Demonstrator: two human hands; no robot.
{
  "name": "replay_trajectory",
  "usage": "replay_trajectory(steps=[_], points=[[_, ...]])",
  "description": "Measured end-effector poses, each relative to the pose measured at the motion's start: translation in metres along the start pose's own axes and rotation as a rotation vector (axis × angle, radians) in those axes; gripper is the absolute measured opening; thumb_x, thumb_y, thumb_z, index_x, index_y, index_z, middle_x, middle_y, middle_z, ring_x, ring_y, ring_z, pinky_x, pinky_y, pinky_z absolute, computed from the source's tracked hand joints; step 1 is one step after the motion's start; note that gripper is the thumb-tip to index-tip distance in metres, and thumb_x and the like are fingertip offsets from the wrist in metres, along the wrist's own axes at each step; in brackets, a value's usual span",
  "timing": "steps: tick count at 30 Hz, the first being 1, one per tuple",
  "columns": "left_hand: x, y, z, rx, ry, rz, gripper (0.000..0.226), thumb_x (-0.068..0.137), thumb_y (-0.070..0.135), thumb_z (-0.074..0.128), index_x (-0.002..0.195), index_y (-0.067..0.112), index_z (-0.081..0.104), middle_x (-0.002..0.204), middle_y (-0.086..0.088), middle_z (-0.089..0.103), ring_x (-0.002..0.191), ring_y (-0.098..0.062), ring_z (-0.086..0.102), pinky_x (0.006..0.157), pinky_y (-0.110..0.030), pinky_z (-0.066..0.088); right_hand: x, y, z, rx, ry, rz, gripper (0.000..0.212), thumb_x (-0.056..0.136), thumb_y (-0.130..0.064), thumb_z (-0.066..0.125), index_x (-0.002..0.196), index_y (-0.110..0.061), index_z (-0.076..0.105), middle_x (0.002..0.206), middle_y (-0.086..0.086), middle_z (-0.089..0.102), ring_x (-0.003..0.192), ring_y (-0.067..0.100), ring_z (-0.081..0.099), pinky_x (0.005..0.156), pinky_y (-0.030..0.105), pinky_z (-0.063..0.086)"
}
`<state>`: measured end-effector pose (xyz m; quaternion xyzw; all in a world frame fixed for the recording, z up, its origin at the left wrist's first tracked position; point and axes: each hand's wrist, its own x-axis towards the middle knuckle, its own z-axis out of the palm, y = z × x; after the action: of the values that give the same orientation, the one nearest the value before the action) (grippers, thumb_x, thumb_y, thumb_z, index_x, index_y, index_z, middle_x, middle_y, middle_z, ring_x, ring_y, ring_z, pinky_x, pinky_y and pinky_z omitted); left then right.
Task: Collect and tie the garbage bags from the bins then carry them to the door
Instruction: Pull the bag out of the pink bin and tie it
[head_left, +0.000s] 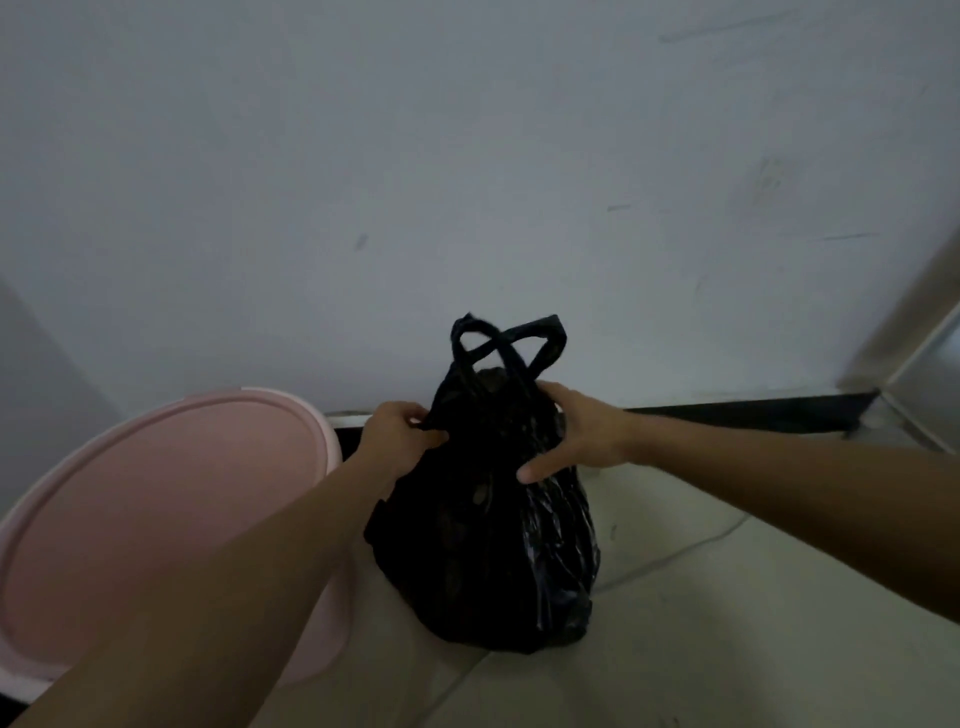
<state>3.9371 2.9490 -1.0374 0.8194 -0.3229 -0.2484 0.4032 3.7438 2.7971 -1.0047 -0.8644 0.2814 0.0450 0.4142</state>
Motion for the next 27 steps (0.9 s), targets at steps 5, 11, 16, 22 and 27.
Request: replay_trajectory(steps=[5, 11, 16, 22, 27], points=[[-0.005, 0.010, -0.005, -0.277, 0.106, -0.023, 0.019, 0.086, 0.009, 0.063, 0.068, 0.003, 0.060, 0.067, -0.009, 0.060, 0.057, -0.019, 0.054, 0.052, -0.021, 0.042, 0.023, 0.005, 0.026, -0.062, 0.427, -0.038, 0.028, 0.095, -0.037, 0.055, 0.104, -0.012, 0.063, 0.097, 0.007, 0.064, 0.093, 0.028, 0.063, 0.075, 0.034, 0.049], [-0.003, 0.015, -0.018, -0.927, 0.156, -0.326, 0.022, 0.058, -0.002, 0.052, 0.077, 0.006, 0.060, 0.075, -0.007, 0.056, 0.078, -0.025, 0.054, 0.066, -0.034, 0.048, 0.040, 0.000, 0.003, 0.939, 0.585, 0.309, 0.022, 0.093, -0.021, 0.047, 0.091, -0.005, 0.062, 0.093, 0.017, 0.065, 0.085, 0.033, 0.064, 0.081, 0.045, 0.055], [0.001, 0.019, -0.012, -1.027, 0.187, -0.362, 0.020, 0.080, 0.007, 0.053, 0.095, 0.004, 0.065, 0.085, -0.011, 0.064, 0.078, -0.027, 0.061, 0.070, -0.036, 0.054, 0.042, -0.008, -0.014, 1.196, 0.579, 0.310, 0.026, 0.089, -0.021, 0.047, 0.105, -0.004, 0.057, 0.100, 0.019, 0.066, 0.092, 0.037, 0.067, 0.085, 0.053, 0.055], [-0.004, 0.027, 0.002, -1.099, 0.128, -0.352, 0.016, 0.087, 0.016, 0.046, 0.075, 0.010, 0.056, 0.066, -0.004, 0.052, 0.061, -0.021, 0.051, 0.064, -0.033, 0.045, 0.044, -0.017, -0.019, 1.018, 0.523, 0.233, 0.015, 0.094, -0.015, 0.040, 0.093, -0.006, 0.052, 0.072, 0.022, 0.070, 0.081, 0.038, 0.068, 0.080, 0.057, 0.056], [-0.007, 0.026, 0.000, -0.966, 0.172, -0.248, 0.036, 0.057, -0.003, 0.047, 0.091, 0.010, 0.046, 0.077, -0.005, 0.046, 0.063, -0.022, 0.046, 0.050, -0.030, 0.041, 0.047, -0.010, -0.018, 0.673, 0.333, 0.159, 0.019, 0.091, -0.031, 0.050, 0.102, -0.017, 0.058, 0.106, 0.010, 0.067, 0.098, 0.029, 0.066, 0.081, 0.038, 0.049]])
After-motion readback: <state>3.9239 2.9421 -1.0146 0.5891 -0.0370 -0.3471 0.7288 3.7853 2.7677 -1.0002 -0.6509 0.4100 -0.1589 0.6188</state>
